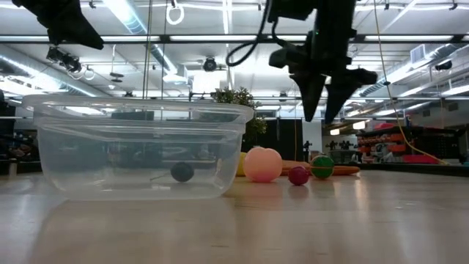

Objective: Pick and placing Produce into tupperware
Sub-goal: Put the carrot into the transparent bin

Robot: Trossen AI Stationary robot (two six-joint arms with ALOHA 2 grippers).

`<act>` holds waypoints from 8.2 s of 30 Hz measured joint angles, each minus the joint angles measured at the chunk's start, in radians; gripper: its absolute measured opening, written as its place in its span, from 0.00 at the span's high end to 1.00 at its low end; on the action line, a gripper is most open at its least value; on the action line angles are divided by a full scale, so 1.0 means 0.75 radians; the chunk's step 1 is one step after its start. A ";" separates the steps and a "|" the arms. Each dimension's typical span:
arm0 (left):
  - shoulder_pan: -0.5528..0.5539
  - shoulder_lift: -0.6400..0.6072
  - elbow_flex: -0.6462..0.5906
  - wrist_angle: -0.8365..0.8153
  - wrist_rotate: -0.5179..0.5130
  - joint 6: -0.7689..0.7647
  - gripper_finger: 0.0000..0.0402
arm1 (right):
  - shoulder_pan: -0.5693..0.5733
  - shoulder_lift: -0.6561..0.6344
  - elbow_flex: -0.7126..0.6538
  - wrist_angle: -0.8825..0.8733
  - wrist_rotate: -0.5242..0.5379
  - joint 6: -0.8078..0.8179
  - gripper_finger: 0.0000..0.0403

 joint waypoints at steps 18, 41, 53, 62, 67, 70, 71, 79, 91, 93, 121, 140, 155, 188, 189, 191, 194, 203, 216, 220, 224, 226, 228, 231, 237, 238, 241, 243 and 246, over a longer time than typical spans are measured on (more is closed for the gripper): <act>0.000 0.000 0.000 0.001 0.000 -0.001 0.76 | -0.120 0.045 -0.146 0.174 -0.017 0.243 0.16; 0.000 0.000 0.000 0.002 0.000 -0.001 0.76 | -0.123 0.212 -0.146 0.232 -0.032 0.445 0.24; 0.000 0.000 0.000 0.012 0.000 -0.001 0.76 | -0.123 0.212 -0.146 0.231 -0.030 0.450 0.31; 0.000 0.000 0.000 0.012 0.000 -0.001 0.77 | -0.123 0.212 -0.146 0.232 -0.029 0.452 0.37; 0.000 0.000 0.000 0.012 0.000 -0.001 0.77 | -0.123 0.212 -0.146 0.256 -0.038 0.458 0.38; 0.000 0.000 0.000 0.012 0.000 -0.001 0.78 | -0.123 0.212 -0.146 0.279 -0.039 0.458 0.39; 0.000 0.000 0.000 0.012 0.000 -0.001 0.78 | -0.123 0.212 -0.146 0.282 -0.039 0.458 0.39; 0.000 0.000 0.000 0.012 0.000 -0.001 0.77 | -0.123 0.212 -0.146 0.282 -0.040 0.459 0.45; 0.000 0.000 0.000 0.012 0.000 -0.001 0.77 | -0.123 0.212 -0.146 0.282 -0.041 0.462 0.57; 0.000 0.000 0.000 0.012 0.000 -0.001 0.77 | -0.123 0.211 -0.146 0.282 -0.041 0.462 0.59; 0.000 -0.001 0.000 0.013 0.000 -0.001 0.78 | -0.078 0.159 0.058 0.270 -0.087 0.264 0.66; 0.000 0.000 0.000 0.031 -0.001 -0.001 0.77 | 0.220 0.159 0.506 0.448 -0.118 0.063 0.66; 0.000 0.000 0.000 0.031 0.000 -0.001 0.76 | 0.216 0.317 0.488 0.938 -0.201 -0.013 0.65; 0.000 -0.002 0.001 -0.054 0.039 0.016 0.76 | 0.212 0.637 0.696 0.809 -0.398 -0.884 0.65; 0.000 -0.002 0.001 -0.055 0.039 0.017 0.76 | 0.214 0.637 0.696 0.791 -0.394 -0.913 0.65; 0.000 -0.002 0.001 -0.056 0.039 0.030 0.76 | 0.216 0.637 0.696 0.760 -0.384 -0.969 0.65; 0.000 -0.002 0.001 -0.058 0.039 0.035 0.77 | 0.215 0.637 0.696 0.753 -0.377 -1.035 0.65; 0.000 -0.002 0.001 -0.061 0.039 0.035 0.77 | 0.210 0.687 0.695 0.683 -0.391 -1.125 0.65; 0.000 -0.002 0.001 -0.061 0.039 0.035 0.76 | 0.224 0.722 0.687 0.602 -0.395 -1.238 0.65; 0.000 -0.002 0.001 -0.061 0.039 0.035 0.77 | 0.224 0.722 0.684 0.597 -0.391 -1.269 0.65; 0.000 -0.002 0.001 -0.060 0.039 0.035 0.76 | 0.224 0.722 0.678 0.589 -0.404 -1.274 0.65; 0.000 -0.002 0.001 -0.060 0.039 0.035 0.76 | 0.224 0.722 0.679 0.592 -0.424 -1.274 0.65; 0.000 -0.002 0.001 -0.060 0.039 0.035 0.77 | 0.224 0.722 0.678 0.590 -0.425 -1.276 0.65; 0.000 -0.002 0.001 -0.058 0.039 0.034 0.76 | 0.224 0.722 0.679 0.602 -0.438 -1.283 0.65; 0.000 -0.002 0.001 -0.058 0.039 0.034 0.77 | 0.224 0.722 0.679 0.613 -0.456 -1.314 0.65; 0.000 -0.002 0.001 -0.058 0.039 0.034 0.77 | 0.224 0.722 0.679 0.618 -0.456 -1.314 0.65; 0.000 -0.002 0.001 -0.058 0.039 0.034 0.76 | 0.223 0.724 0.679 0.621 -0.456 -1.318 0.65; 0.000 -0.002 0.001 -0.058 0.039 0.034 0.76 | 0.220 0.740 0.679 0.640 -0.462 -1.321 0.65; 0.000 -0.002 0.001 -0.058 0.039 0.034 0.77 | 0.219 0.767 0.684 0.645 -0.467 -1.322 0.65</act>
